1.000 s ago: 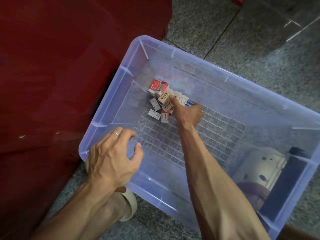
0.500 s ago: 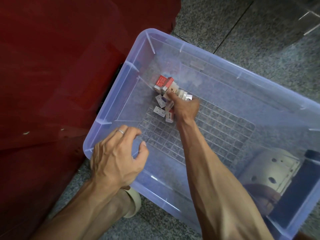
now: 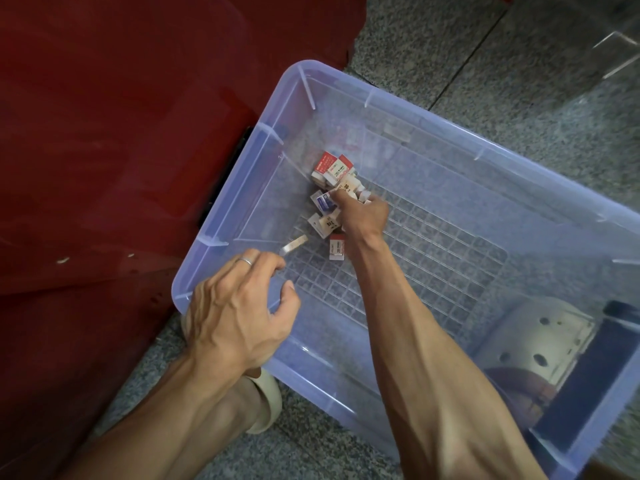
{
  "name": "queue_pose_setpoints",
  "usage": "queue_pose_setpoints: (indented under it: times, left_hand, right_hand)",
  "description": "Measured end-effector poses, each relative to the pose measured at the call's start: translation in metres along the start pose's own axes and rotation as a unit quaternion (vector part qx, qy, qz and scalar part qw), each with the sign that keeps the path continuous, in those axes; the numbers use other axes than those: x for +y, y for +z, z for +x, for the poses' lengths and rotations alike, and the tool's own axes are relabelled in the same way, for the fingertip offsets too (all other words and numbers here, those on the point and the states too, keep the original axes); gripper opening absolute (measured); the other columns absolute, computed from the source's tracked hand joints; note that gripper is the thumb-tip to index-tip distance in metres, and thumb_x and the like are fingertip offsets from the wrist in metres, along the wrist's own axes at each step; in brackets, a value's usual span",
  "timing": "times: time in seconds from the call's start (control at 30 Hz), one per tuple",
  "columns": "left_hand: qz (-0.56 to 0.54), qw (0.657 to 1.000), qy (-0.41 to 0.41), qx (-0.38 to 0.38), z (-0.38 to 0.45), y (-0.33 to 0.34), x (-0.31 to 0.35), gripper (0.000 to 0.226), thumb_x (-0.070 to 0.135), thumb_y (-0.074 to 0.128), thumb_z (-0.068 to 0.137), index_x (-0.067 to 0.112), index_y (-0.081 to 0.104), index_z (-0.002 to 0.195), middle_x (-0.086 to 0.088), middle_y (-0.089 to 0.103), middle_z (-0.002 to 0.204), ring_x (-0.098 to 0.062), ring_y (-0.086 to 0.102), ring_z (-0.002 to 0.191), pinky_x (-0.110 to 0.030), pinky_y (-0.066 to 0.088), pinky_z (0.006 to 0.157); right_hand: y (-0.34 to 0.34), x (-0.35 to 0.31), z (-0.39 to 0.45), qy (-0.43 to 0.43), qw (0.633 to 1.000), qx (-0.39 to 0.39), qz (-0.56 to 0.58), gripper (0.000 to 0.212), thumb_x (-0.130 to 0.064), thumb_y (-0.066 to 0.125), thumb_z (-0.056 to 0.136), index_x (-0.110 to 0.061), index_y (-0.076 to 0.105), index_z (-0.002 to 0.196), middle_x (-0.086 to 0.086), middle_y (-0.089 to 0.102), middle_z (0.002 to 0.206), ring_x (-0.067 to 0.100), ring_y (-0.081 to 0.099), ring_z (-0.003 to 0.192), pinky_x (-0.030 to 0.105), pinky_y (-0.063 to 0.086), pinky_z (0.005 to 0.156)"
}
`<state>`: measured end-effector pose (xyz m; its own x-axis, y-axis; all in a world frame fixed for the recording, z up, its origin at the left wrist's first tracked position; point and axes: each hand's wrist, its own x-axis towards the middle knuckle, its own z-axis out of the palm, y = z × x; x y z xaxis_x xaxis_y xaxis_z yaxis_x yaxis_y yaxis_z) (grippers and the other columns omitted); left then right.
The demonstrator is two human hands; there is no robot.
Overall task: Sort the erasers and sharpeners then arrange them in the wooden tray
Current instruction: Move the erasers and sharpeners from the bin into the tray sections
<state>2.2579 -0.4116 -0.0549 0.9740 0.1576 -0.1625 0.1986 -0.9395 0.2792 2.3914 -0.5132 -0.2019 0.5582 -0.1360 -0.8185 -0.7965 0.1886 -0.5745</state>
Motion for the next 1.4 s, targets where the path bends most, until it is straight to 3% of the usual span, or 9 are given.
queue_pose_setpoints:
  times: [0.23,0.4,0.63,0.77,0.93,1.03,1.17,1.3,1.4]
  left_hand:
    - [-0.003,1.000,-0.012,-0.005,0.000,0.000,0.000,0.033,0.040,0.047,0.081,0.016,0.065,0.094,0.001,0.066,0.083,-0.026,0.066,0.073,-0.038,0.052,0.055]
    - [0.008,0.999,-0.029,-0.018,0.001,-0.002,0.002,0.031,0.042,0.047,0.079,0.021,0.063,0.094,0.003,0.065,0.085,-0.025,0.066,0.076,-0.035,0.050,0.058]
    - [-0.075,0.992,-0.081,-0.057,0.001,-0.011,0.009,0.025,0.034,0.063,0.090,0.021,0.062,0.111,0.003,0.063,0.107,-0.021,0.062,0.100,-0.037,0.050,0.081]
    - [-0.227,0.957,-0.173,-0.050,-0.009,-0.037,0.024,0.024,0.029,0.062,0.094,0.016,0.062,0.114,0.005,0.061,0.101,-0.015,0.059,0.096,-0.031,0.047,0.085]
    - [-0.403,0.878,-0.258,0.011,-0.037,-0.084,0.051,0.012,0.012,0.058,0.096,0.009,0.060,0.108,0.007,0.057,0.087,0.013,0.061,0.064,-0.007,0.047,0.059]
    - [-0.452,0.848,-0.273,0.047,-0.061,-0.109,0.060,0.016,0.012,0.060,0.095,0.004,0.062,0.109,0.002,0.060,0.089,0.002,0.063,0.074,-0.019,0.053,0.070]
    - [-0.484,0.826,-0.269,0.103,-0.097,-0.146,0.069,0.008,0.016,0.063,0.093,0.020,0.065,0.099,0.000,0.064,0.092,-0.018,0.064,0.095,-0.041,0.053,0.087]
    - [-0.492,0.817,-0.254,0.161,-0.140,-0.185,0.074,0.009,0.017,0.064,0.092,0.023,0.065,0.099,0.001,0.066,0.094,-0.013,0.065,0.092,-0.039,0.054,0.086]
    - [-0.494,0.811,-0.237,0.207,-0.168,-0.211,0.071,0.017,0.018,0.064,0.093,0.015,0.067,0.110,0.004,0.064,0.092,-0.010,0.063,0.088,-0.031,0.053,0.080]
  right_hand:
    - [-0.038,-0.013,-0.028,0.075,0.986,-0.090,0.119,0.019,0.005,0.067,0.087,0.005,0.066,0.106,0.014,0.073,0.080,0.021,0.070,0.060,0.030,0.055,0.049]
    - [-0.066,-0.020,-0.064,0.073,0.975,-0.146,0.150,0.009,-0.001,0.061,0.089,-0.010,0.062,0.090,0.008,0.069,0.076,0.017,0.067,0.060,0.038,0.054,0.069]
    - [-0.091,-0.052,-0.139,0.065,0.950,-0.193,0.238,0.009,-0.002,0.057,0.090,-0.009,0.062,0.093,0.006,0.071,0.073,0.015,0.068,0.062,0.034,0.051,0.068]
    - [-0.098,-0.075,-0.181,0.042,0.954,-0.179,0.239,0.009,-0.003,0.059,0.090,-0.011,0.061,0.089,0.002,0.069,0.066,0.010,0.065,0.055,0.023,0.051,0.052]
    - [-0.104,-0.096,-0.238,0.014,0.949,-0.190,0.252,0.006,-0.003,0.063,0.088,-0.009,0.063,0.088,0.004,0.069,0.069,0.012,0.065,0.055,0.022,0.051,0.049]
    - [-0.107,-0.106,-0.279,-0.009,0.943,-0.216,0.251,0.008,-0.002,0.062,0.088,-0.009,0.063,0.084,0.005,0.068,0.068,0.013,0.066,0.055,0.024,0.052,0.049]
    - [-0.111,-0.108,-0.329,-0.029,0.934,-0.260,0.245,0.009,-0.002,0.063,0.087,-0.011,0.060,0.088,0.006,0.064,0.073,0.015,0.063,0.062,0.027,0.054,0.054]
    - [-0.108,-0.106,-0.378,-0.048,0.926,-0.303,0.220,0.014,-0.004,0.066,0.085,-0.010,0.060,0.096,0.009,0.063,0.081,0.019,0.062,0.072,0.036,0.053,0.069]
    - [-0.099,-0.102,-0.415,-0.067,0.916,-0.339,0.202,0.008,-0.003,0.063,0.088,-0.011,0.060,0.089,0.008,0.060,0.077,0.017,0.060,0.065,0.032,0.050,0.065]
